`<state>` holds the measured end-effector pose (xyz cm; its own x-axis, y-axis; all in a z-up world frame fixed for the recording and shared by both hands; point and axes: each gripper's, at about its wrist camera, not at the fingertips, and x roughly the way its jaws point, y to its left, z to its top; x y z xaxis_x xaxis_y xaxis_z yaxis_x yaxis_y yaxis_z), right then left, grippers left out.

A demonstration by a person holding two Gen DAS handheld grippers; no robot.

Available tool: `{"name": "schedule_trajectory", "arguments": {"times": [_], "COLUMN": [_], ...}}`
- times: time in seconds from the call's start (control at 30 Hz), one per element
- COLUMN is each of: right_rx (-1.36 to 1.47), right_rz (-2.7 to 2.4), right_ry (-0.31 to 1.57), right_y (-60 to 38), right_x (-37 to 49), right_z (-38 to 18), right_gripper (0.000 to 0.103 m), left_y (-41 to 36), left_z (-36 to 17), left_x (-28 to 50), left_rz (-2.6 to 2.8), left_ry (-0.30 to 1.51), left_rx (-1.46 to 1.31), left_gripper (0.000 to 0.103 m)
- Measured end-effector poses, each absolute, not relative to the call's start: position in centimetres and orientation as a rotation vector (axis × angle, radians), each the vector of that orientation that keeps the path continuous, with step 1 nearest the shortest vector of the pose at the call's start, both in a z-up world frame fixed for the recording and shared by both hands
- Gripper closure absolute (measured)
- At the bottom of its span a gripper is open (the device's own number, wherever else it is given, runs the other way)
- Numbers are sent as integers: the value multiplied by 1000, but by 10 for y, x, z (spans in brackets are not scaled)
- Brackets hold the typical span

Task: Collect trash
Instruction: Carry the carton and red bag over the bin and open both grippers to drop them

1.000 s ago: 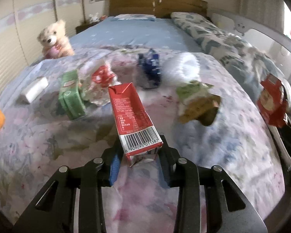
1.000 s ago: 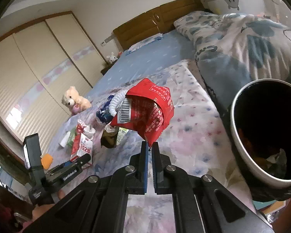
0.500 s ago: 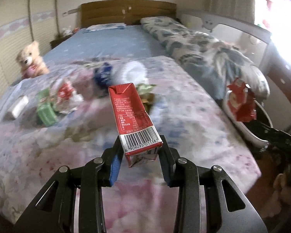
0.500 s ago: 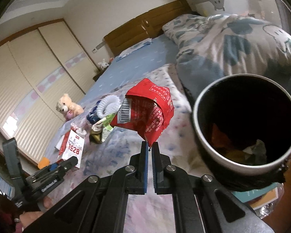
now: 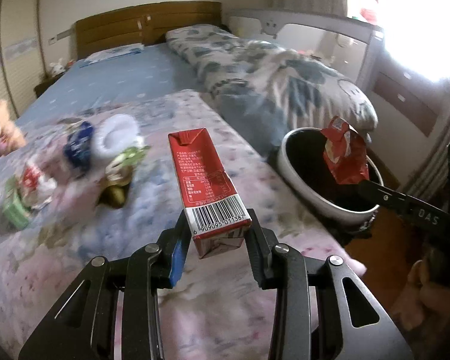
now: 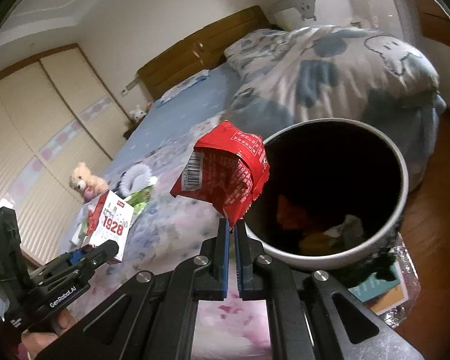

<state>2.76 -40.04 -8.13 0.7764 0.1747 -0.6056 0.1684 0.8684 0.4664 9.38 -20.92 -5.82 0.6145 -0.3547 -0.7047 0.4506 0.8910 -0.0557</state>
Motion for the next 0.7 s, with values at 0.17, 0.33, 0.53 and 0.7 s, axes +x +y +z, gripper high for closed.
{"name": "schedule_trajectory", "arguments": {"times": [0.17, 0.33, 0.53, 0.7], "right_rx": [543, 559, 572, 576], "right_rz": [-40, -75, -98, -108], "right_ry": [689, 690, 693, 696], "right_y": [-420, -438, -456, -465], "right_x": [20, 14, 12, 14], "right_z": [-83, -86, -88, -88], "right_gripper": [100, 100, 100, 100], "left_y": [-236, -260, -289, -312], "left_z": [-60, -58, -56, -55], "left_x": [95, 95, 100, 104], "left_rz": [-514, -554, -594, -622], "left_ry": [787, 788, 790, 796], "left_rx": [162, 183, 199, 208], "left_gripper": [70, 70, 70, 70]}}
